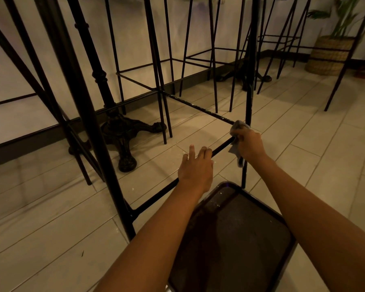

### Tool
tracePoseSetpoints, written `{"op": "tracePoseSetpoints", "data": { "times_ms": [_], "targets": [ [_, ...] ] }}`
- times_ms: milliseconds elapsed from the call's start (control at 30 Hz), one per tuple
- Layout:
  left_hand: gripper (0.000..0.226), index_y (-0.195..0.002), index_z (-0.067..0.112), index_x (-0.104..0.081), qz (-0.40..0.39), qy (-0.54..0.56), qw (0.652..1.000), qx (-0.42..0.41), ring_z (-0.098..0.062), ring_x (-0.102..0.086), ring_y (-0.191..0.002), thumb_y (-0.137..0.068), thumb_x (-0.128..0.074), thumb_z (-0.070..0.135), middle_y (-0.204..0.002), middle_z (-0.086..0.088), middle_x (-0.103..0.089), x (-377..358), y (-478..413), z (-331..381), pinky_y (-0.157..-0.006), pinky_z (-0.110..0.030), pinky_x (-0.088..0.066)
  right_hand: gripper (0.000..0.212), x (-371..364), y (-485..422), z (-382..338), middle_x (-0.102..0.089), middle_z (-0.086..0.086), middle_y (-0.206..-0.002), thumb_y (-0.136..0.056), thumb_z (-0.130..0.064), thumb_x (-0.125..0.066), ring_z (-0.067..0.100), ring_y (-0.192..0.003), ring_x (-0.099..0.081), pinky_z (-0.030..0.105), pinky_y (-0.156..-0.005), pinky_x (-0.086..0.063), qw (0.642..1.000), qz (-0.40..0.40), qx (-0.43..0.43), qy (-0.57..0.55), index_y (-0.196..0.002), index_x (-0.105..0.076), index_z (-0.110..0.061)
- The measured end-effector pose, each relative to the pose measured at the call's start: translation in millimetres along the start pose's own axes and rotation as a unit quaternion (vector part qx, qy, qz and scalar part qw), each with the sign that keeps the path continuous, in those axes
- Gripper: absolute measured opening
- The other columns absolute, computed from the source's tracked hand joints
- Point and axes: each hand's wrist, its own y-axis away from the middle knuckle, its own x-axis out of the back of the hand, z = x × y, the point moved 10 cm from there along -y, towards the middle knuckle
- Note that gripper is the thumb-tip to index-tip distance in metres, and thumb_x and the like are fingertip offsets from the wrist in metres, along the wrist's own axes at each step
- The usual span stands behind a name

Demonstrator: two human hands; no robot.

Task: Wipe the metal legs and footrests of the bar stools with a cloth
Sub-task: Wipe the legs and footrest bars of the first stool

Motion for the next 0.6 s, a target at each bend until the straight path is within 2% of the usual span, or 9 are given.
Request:
{"op": "tracePoseSetpoints", "data": {
  "times_ms": [200,433,600],
  "targets": [
    [0.051,-0.145,0.012,-0.012,-0.005,0.01,1.0,0.013,-0.035,0.002,-0.144,-0.099,-0.033,0.023,-0.156,-0.008,-0.013,1,1,1,-0.117,-0.046,-0.019,0.031,-2,6,-11,-0.058,0.018,-0.121,-0.085,0.005,-0.051,0.033,-0.105,-0.058,0.038,-0.093,-0.046,0.999,-0.018,0.032,0.018,-0.114,-0.06,0.001],
    [0.048,-0.144,0.011,-0.014,0.002,0.012,1.0,0.008,-0.035,0.001,-0.144,-0.1,-0.029,0.024,-0.155,-0.008,-0.014,1,2,0,-0.117,-0.046,-0.02,0.032,-2,2,-4,-0.053,0.017,-0.127,-0.088,0.005,-0.044,0.032,-0.113,-0.052,0.032,-0.095,-0.042,1.0,-0.03,-0.008,-0.002,-0.117,-0.058,-0.002],
    [0.046,-0.144,0.012,-0.015,0.004,0.024,1.0,0.016,-0.035,0.001,-0.144,-0.101,-0.026,0.024,-0.156,-0.006,-0.015,2,1,-1,-0.116,-0.046,-0.021,0.031,-7,20,-26,-0.054,0.017,-0.125,-0.088,0.005,-0.046,0.03,-0.111,-0.054,0.01,-0.085,-0.039,0.998,-0.045,0.048,0.003,-0.116,-0.059,0.002]
  ]
}}
